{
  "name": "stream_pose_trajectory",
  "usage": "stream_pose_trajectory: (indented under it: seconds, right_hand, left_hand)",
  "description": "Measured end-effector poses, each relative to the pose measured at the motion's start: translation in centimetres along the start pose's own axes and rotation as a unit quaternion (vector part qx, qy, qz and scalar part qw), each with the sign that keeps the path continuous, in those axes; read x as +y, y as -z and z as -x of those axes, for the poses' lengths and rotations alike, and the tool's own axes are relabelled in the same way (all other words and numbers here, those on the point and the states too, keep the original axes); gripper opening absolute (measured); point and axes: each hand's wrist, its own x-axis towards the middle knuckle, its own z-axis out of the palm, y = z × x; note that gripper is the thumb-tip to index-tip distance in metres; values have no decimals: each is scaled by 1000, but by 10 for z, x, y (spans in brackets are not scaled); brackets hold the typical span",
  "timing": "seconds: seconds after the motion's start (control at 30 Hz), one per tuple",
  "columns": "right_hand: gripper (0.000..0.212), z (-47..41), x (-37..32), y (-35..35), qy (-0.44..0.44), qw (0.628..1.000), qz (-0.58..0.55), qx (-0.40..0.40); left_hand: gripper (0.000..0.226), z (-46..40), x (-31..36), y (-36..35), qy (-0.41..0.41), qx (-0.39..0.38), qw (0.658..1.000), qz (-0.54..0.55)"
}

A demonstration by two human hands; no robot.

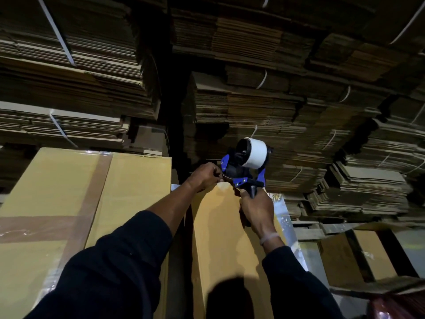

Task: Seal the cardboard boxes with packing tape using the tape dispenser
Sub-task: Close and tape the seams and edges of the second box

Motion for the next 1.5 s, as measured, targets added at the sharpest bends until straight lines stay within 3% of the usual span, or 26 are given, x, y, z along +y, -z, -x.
stream_pose_trajectory:
  seconds: [0.3, 0.5, 0.7, 0.8, 1.0, 1.2, 1.3, 1.5]
  right_hand:
    - [25, 14, 19, -4, 13, 1000, -7, 22]
    - [23, 23, 22, -10, 33, 999, -11, 22]
    - [26, 26, 26, -9, 30, 999, -16, 8]
    - [25, 28, 26, -7, 22, 999, -23, 3]
    - [22, 30, 18, -3, 9, 1000, -19, -22]
    - [24, 21, -1, 9, -8, 998, 31, -49]
    - [28, 15, -8, 9, -3, 995, 73, -63]
    - [30, 19, -16, 13, -9, 992, 105, -71]
  left_hand:
    - [27, -7, -9, 15, 2, -103, 993, 55]
    - [32, -11, -8, 32, -40, -174, 984, -25]
    - [41, -6, -8, 42, -54, -258, 965, -20]
    - [33, 3, -5, 47, -43, -294, 955, -12]
    - [17, 15, 6, 38, 55, -238, 968, 64]
    - [52, 29, -8, 35, 0, -235, 968, -87]
    - [26, 31, -8, 30, -16, -208, 972, -108]
    - [37, 35, -5, 33, -1, -205, 974, -98]
